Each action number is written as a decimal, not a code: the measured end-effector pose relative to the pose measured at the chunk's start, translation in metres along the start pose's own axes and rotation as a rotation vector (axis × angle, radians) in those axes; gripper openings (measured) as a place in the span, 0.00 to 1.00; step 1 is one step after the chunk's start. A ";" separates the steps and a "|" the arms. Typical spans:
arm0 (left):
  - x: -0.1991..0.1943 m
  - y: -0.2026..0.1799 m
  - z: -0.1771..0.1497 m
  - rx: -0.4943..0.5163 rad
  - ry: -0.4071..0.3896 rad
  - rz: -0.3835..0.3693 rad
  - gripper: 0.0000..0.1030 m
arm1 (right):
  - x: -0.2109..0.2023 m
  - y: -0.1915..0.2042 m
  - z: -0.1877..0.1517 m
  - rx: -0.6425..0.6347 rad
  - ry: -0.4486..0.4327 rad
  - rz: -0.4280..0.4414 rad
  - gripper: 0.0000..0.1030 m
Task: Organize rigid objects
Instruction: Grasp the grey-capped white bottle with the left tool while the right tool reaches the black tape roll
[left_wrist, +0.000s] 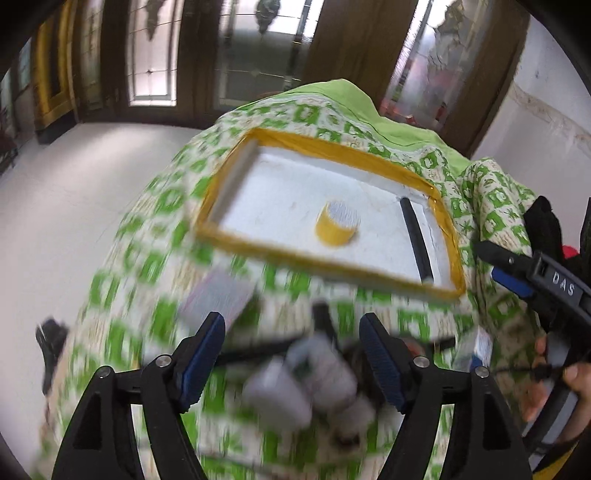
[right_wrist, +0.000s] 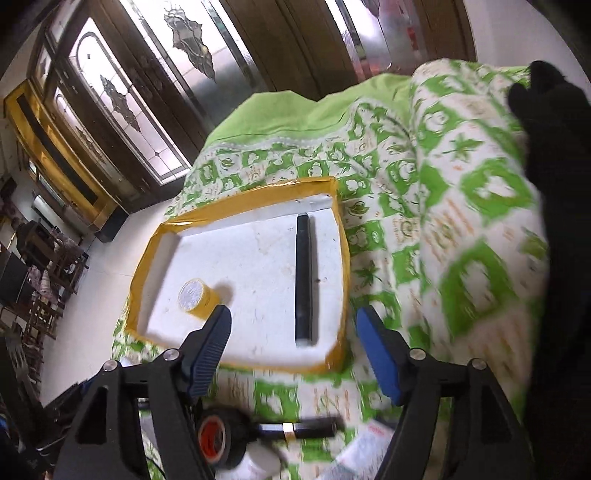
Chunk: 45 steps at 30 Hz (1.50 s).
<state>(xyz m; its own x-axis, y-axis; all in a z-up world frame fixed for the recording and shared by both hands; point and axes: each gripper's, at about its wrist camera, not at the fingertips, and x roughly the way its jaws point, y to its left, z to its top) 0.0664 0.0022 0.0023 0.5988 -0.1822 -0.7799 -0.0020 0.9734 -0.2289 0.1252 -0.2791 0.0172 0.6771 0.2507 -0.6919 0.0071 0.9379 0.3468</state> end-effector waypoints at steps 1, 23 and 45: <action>-0.003 0.004 -0.010 -0.020 0.006 -0.004 0.78 | -0.003 0.001 -0.003 -0.008 -0.002 0.001 0.69; -0.022 -0.025 -0.049 0.094 0.017 -0.050 0.76 | -0.021 0.021 -0.065 -0.093 0.087 0.029 0.69; 0.024 -0.030 -0.036 0.054 0.156 0.004 0.36 | -0.006 0.020 -0.068 -0.091 0.169 0.027 0.43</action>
<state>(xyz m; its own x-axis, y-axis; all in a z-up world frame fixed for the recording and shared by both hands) 0.0524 -0.0369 -0.0307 0.4675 -0.1936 -0.8626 0.0416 0.9795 -0.1973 0.0712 -0.2452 -0.0152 0.5427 0.3061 -0.7822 -0.0817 0.9461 0.3135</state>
